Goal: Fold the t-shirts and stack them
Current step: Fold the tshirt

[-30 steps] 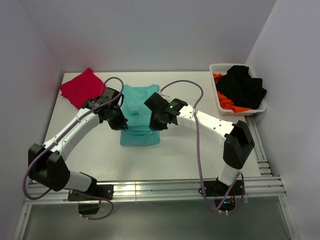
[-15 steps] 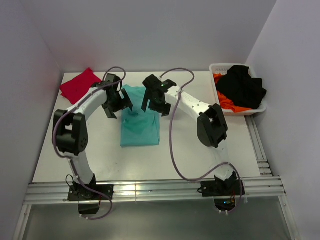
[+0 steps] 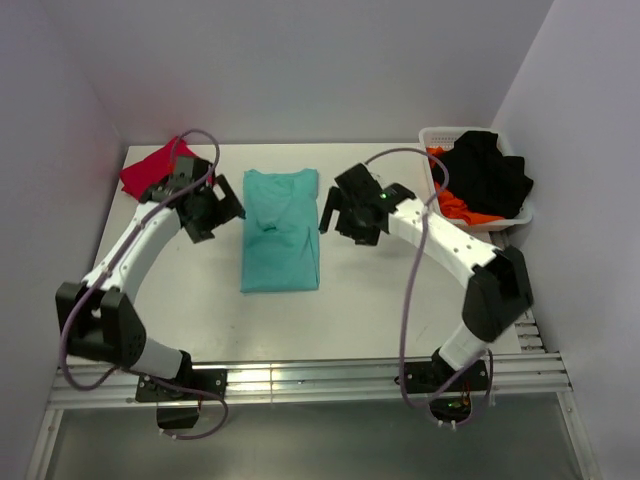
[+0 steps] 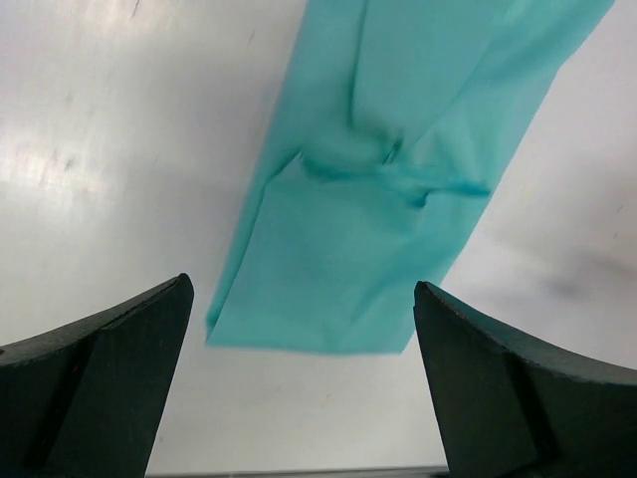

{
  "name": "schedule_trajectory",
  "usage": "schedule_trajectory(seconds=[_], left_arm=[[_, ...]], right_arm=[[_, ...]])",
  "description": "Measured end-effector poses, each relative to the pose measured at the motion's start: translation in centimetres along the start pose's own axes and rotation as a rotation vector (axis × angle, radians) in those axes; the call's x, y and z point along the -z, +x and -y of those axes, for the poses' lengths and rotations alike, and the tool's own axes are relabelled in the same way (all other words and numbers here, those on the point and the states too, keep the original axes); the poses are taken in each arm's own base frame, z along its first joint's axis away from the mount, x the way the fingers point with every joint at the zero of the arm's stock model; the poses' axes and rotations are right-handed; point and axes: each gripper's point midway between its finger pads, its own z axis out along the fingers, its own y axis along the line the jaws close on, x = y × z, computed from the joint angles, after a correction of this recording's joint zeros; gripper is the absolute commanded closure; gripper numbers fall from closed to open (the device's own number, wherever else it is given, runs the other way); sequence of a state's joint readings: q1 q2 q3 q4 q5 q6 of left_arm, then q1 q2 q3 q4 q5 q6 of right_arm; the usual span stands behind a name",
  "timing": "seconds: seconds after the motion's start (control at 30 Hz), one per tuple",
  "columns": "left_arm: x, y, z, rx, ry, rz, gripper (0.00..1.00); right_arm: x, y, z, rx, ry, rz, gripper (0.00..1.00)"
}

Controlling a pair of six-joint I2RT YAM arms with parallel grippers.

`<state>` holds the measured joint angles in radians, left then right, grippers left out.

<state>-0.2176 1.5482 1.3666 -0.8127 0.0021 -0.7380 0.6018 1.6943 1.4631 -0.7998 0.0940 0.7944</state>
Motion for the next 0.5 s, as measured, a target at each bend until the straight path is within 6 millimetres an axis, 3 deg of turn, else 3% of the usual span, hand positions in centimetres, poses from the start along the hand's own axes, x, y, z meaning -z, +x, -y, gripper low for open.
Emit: schedule_trajectory(seconds=[0.13, 0.3, 0.5], left_arm=[[0.7, 5.2, -4.1, 0.045, -0.023, -0.034, 0.01], [-1.4, 12.0, -9.0, 0.103, -0.107, -0.160, 0.01], [-3.3, 15.4, -10.4, 0.155, -0.117, -0.210, 0.00]], right_arm=[[1.1, 4.2, 1.0, -0.004, -0.094, -0.026, 0.00], [-1.5, 9.0, 1.3, 0.000, -0.143, -0.120, 0.00], [-3.8, 11.3, 0.2, -0.025, -0.238, -0.171, 0.00]])
